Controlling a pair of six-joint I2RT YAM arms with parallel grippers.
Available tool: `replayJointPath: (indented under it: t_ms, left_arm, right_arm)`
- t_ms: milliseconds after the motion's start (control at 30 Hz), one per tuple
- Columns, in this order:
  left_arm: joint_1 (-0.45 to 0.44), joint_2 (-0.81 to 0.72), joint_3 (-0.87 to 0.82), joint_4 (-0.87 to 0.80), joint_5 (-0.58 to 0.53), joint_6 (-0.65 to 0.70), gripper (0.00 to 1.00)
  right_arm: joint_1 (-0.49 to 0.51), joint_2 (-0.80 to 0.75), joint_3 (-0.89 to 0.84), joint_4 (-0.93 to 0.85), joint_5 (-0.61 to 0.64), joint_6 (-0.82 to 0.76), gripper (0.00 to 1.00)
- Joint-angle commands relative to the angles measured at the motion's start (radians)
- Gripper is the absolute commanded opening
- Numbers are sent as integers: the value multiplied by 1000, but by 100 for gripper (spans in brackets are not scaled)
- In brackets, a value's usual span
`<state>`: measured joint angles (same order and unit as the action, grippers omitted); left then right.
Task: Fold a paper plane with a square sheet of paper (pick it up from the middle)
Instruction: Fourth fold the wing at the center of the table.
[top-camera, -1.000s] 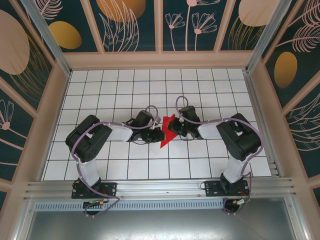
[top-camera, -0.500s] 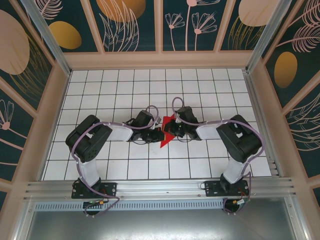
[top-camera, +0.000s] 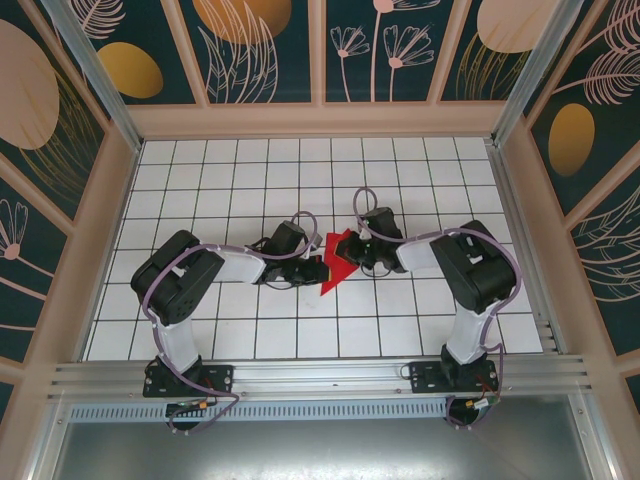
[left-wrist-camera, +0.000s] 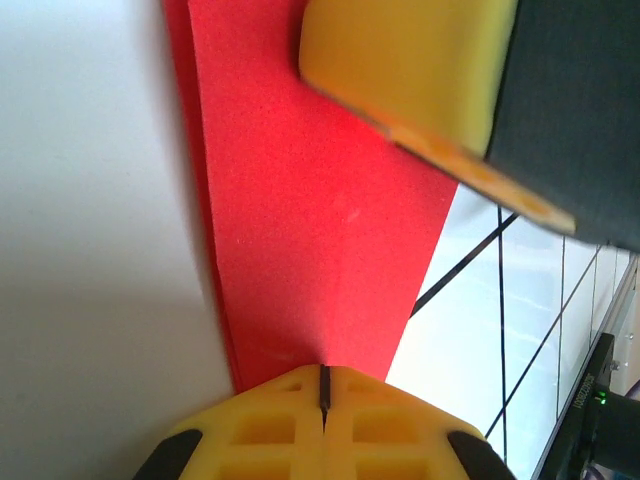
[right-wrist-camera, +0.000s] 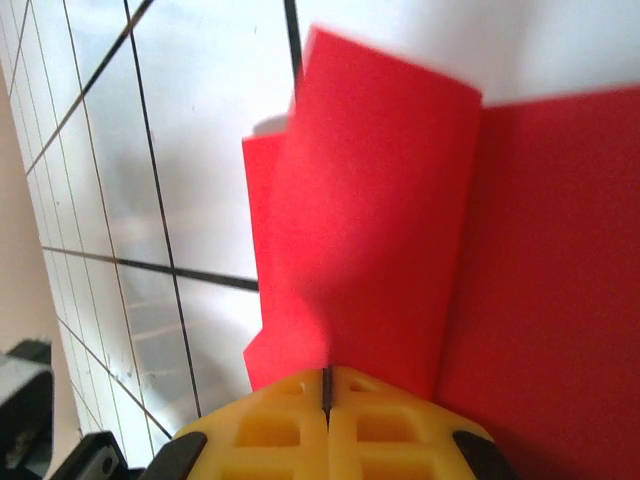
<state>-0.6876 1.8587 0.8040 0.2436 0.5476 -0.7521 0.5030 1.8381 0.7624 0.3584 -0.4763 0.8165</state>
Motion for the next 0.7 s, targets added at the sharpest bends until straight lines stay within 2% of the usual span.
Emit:
replayJointPath:
  t_ms: [0,267,467,667]
  left_arm:
    - [0,73,-73,-211,-133,39,0]
    - [0,62,-77,-219,-131,46,0]
    - [-3,60,-77,-221,-132,46,0]
    - [-2,62,-60,-232,-133,51,0]
  right_arm:
    - [-81,62,53,-50,176,-58,0]
    - [-182,99,115,-89,183,-72,0]
    - [-216,117,192,-142,164,-108,1]
    - [-216,22,222,-182,109,-131,3]
